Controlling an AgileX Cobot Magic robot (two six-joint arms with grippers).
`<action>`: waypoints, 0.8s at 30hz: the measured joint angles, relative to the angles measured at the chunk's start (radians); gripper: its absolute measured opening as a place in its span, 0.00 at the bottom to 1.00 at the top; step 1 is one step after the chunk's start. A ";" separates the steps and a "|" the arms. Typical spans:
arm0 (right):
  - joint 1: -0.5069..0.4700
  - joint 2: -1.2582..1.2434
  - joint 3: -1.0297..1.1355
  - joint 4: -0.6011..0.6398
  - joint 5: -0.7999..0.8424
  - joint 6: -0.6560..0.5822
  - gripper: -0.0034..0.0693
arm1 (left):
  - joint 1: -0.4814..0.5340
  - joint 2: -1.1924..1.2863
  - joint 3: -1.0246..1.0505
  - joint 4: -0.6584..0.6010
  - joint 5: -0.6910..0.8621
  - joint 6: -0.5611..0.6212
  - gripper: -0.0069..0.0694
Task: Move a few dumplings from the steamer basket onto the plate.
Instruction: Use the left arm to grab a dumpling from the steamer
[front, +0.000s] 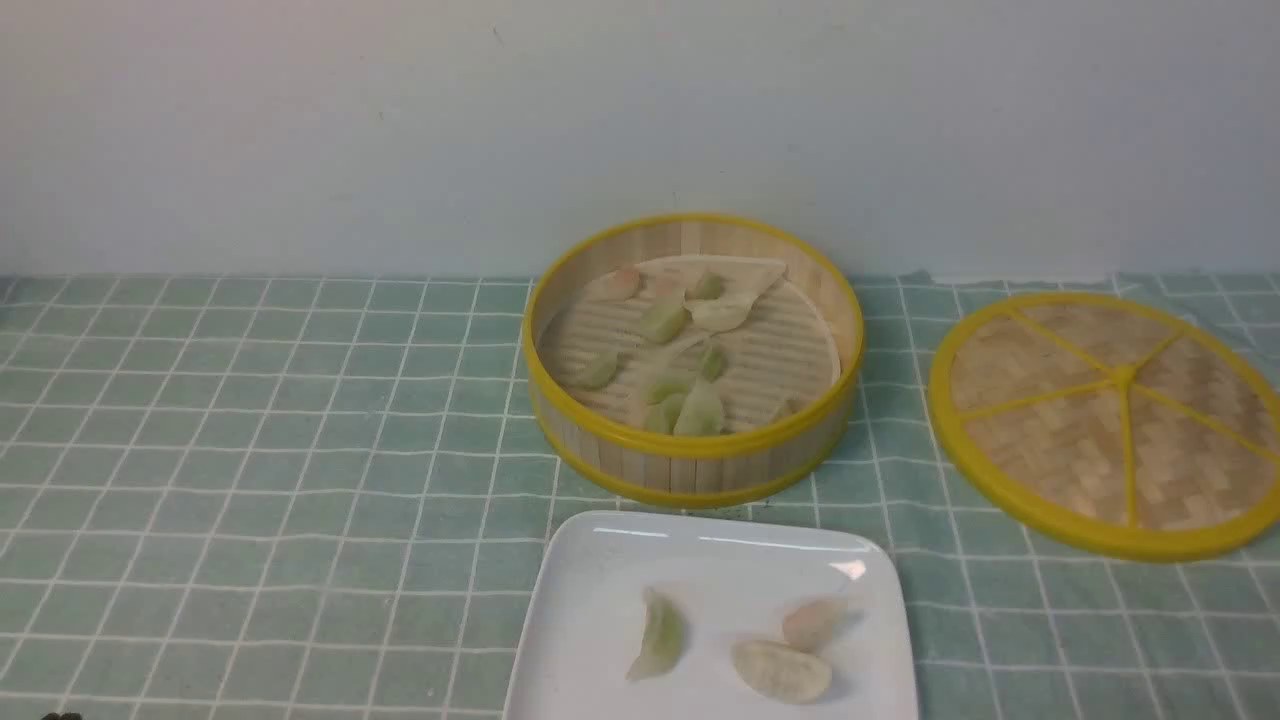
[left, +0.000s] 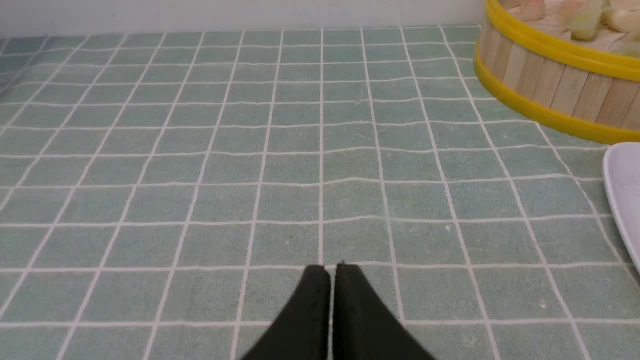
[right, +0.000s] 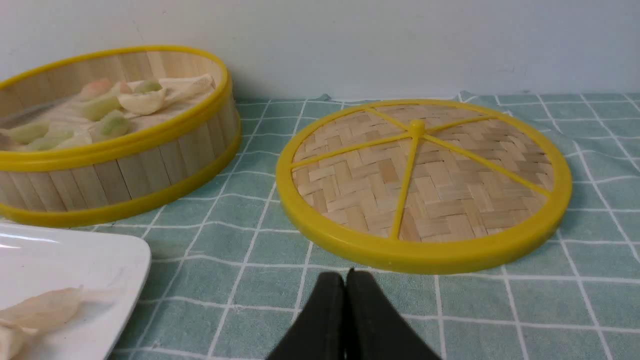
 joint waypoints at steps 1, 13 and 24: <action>0.000 0.000 0.000 0.000 0.000 0.000 0.03 | 0.000 0.000 0.000 0.000 0.000 0.000 0.08; 0.000 0.000 0.000 0.000 0.000 0.000 0.03 | 0.000 0.000 0.000 0.000 0.000 0.000 0.08; 0.000 0.000 0.000 0.002 -0.006 0.002 0.03 | 0.000 0.000 0.005 -0.055 -0.086 -0.007 0.08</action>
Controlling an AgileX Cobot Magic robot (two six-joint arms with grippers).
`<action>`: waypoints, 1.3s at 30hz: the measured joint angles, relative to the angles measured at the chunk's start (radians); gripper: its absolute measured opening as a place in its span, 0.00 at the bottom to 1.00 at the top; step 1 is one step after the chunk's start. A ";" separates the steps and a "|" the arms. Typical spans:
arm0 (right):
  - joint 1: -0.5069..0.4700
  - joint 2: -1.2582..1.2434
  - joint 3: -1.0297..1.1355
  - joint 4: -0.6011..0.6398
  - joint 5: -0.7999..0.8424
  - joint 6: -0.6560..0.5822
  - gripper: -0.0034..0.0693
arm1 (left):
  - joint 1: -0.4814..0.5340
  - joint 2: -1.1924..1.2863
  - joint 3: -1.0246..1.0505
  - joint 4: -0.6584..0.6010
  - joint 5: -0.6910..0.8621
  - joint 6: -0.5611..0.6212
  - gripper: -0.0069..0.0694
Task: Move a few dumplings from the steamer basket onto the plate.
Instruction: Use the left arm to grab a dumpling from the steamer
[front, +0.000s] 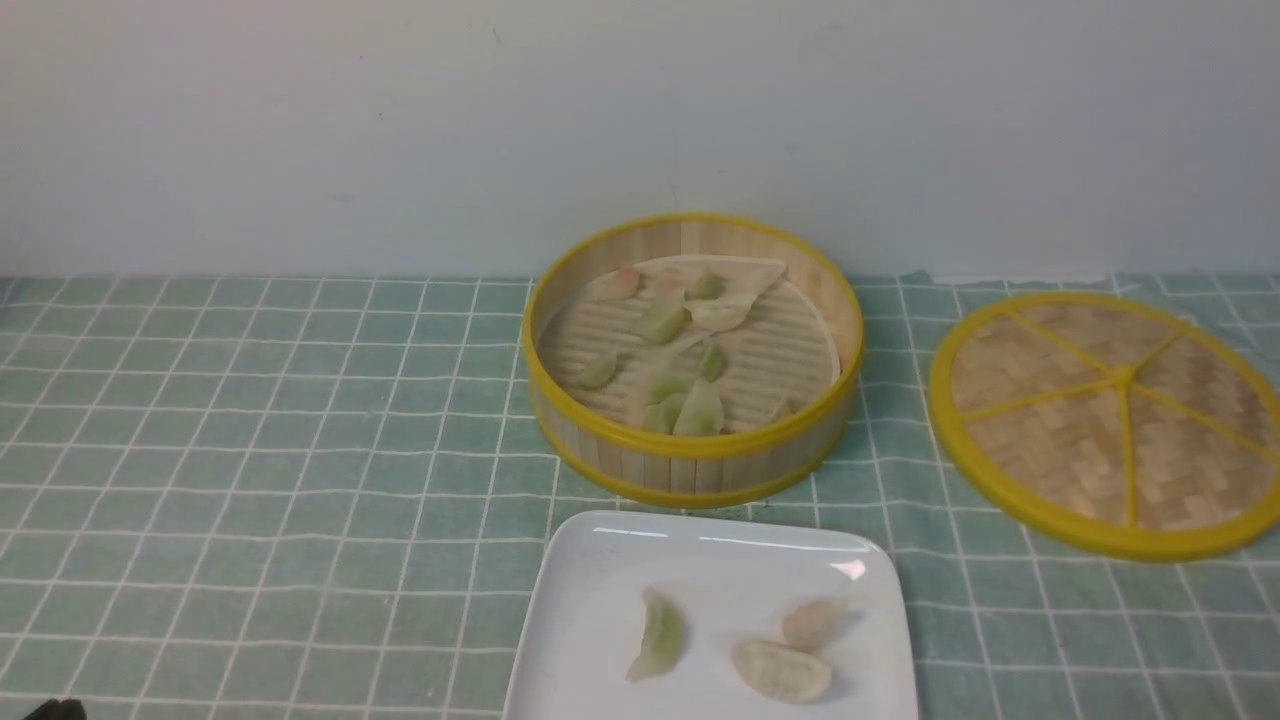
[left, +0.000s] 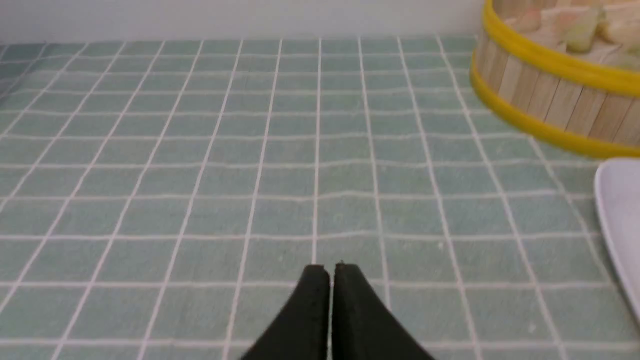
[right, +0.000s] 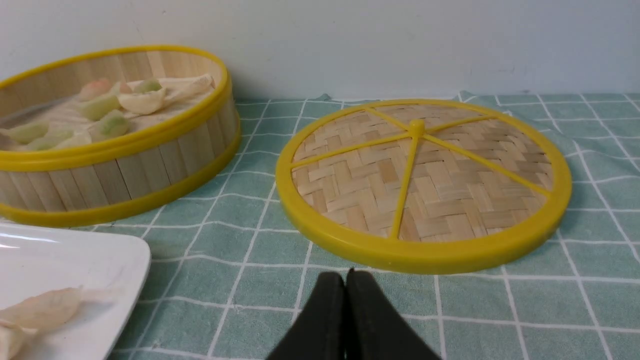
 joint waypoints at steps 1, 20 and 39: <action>0.000 0.000 0.002 0.011 -0.011 0.005 0.03 | 0.000 0.000 0.000 -0.033 -0.047 -0.010 0.08; 0.013 0.000 -0.070 0.527 -0.376 0.232 0.03 | 0.000 0.109 -0.339 -0.279 -0.335 -0.104 0.08; 0.052 0.699 -0.887 0.218 0.798 -0.061 0.03 | -0.039 1.469 -1.189 -0.392 0.670 0.450 0.08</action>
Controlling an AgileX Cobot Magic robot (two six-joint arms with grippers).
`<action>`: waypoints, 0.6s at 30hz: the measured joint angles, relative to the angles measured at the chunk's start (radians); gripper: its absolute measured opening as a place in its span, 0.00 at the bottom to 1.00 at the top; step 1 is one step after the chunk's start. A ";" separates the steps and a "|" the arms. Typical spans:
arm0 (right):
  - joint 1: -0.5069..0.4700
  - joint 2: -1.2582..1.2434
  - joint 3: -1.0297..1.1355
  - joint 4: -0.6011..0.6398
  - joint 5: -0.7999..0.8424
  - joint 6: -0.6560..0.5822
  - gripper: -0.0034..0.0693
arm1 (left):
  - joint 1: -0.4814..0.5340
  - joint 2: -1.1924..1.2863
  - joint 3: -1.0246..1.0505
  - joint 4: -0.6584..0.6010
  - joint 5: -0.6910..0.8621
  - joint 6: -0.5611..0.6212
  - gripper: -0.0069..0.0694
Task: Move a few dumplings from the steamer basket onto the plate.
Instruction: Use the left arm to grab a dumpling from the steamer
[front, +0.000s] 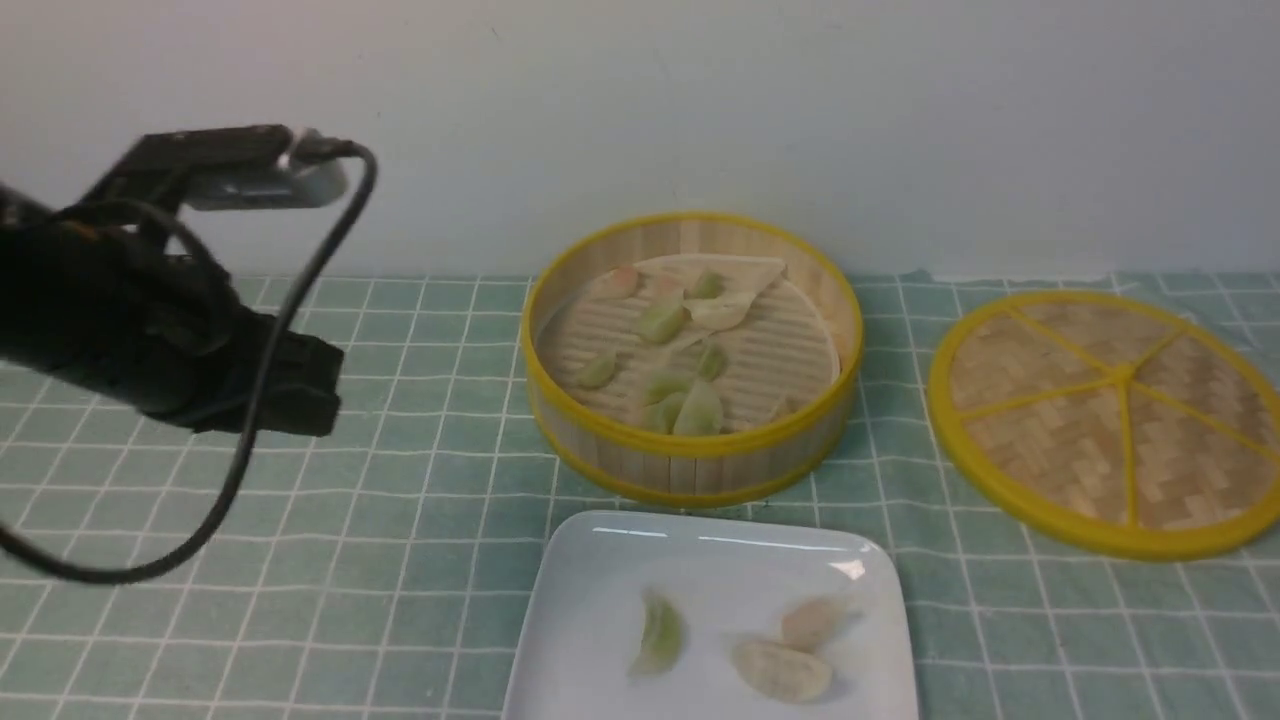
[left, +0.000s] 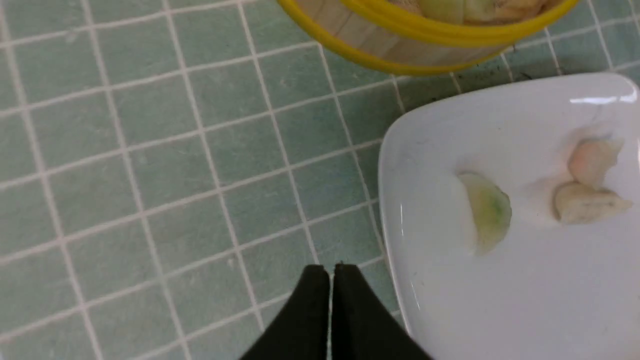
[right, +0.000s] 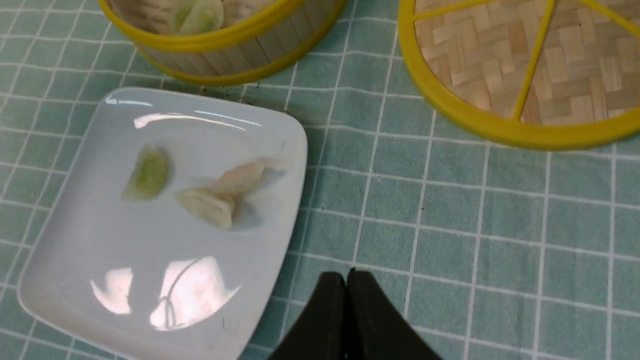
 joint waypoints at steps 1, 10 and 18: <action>0.000 0.000 -0.001 0.000 -0.008 -0.001 0.03 | -0.023 0.032 -0.029 0.000 0.004 0.013 0.08; 0.000 -0.001 -0.003 0.007 -0.045 -0.007 0.03 | -0.207 0.344 -0.384 0.125 0.017 0.029 0.08; 0.000 -0.001 -0.003 0.007 -0.045 -0.005 0.03 | -0.268 0.541 -0.577 0.191 -0.049 0.067 0.16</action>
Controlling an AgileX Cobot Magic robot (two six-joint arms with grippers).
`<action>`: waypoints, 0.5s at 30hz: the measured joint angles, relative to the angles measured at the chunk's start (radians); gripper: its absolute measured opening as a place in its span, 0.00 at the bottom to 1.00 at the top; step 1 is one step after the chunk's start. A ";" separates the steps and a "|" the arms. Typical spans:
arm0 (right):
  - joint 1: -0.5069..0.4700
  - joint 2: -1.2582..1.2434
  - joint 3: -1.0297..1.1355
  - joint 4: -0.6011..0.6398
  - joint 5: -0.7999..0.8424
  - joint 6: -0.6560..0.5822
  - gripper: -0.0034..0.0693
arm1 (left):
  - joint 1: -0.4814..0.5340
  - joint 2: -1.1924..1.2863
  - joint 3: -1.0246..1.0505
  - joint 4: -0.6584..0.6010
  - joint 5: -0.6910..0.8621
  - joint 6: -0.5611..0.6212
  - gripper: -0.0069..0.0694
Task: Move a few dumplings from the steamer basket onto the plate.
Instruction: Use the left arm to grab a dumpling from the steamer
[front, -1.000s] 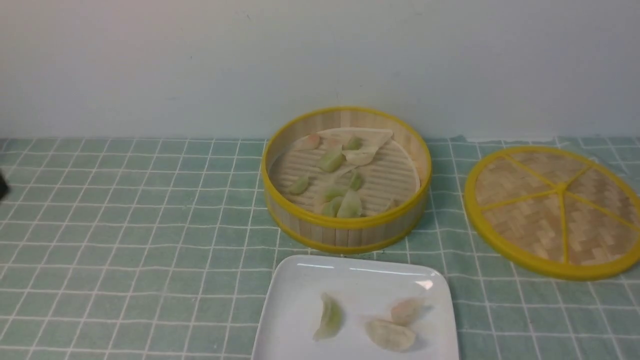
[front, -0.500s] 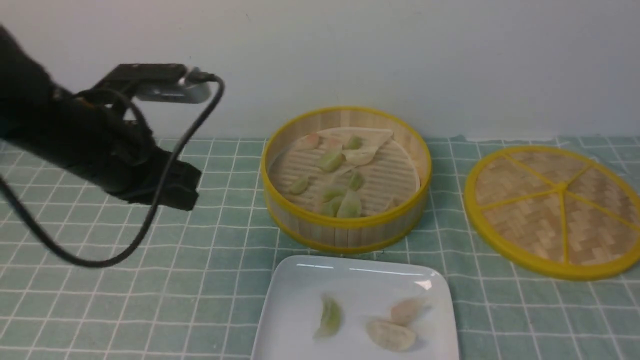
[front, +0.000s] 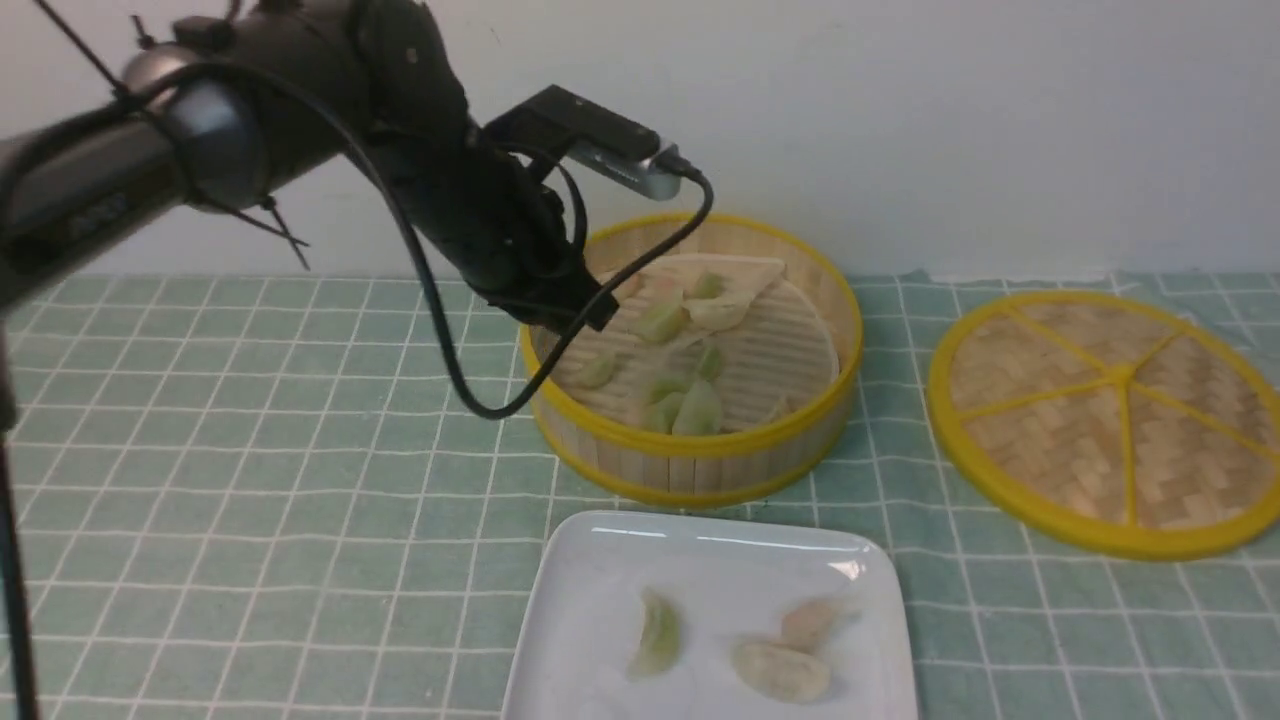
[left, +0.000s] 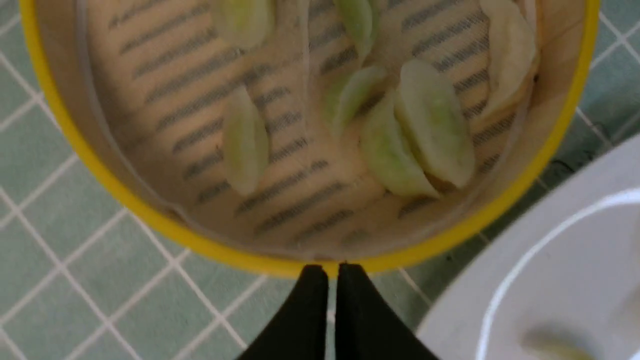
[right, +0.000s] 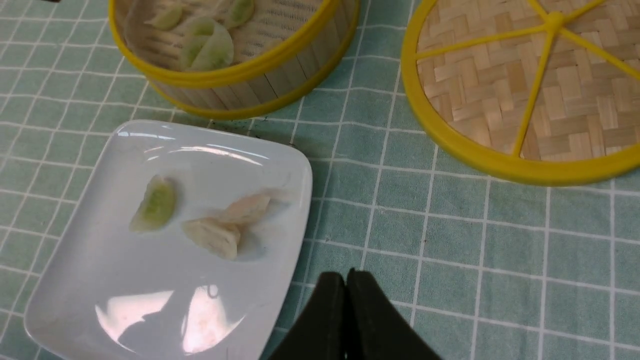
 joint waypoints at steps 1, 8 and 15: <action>0.000 0.000 0.000 0.000 0.000 0.007 0.03 | -0.005 0.046 -0.025 0.002 -0.046 0.004 0.23; 0.000 0.000 0.000 0.000 0.000 0.016 0.03 | -0.014 0.161 -0.045 0.005 -0.167 0.008 0.61; 0.000 0.000 0.000 0.000 0.002 0.017 0.03 | -0.023 0.238 -0.045 0.025 -0.201 -0.007 0.68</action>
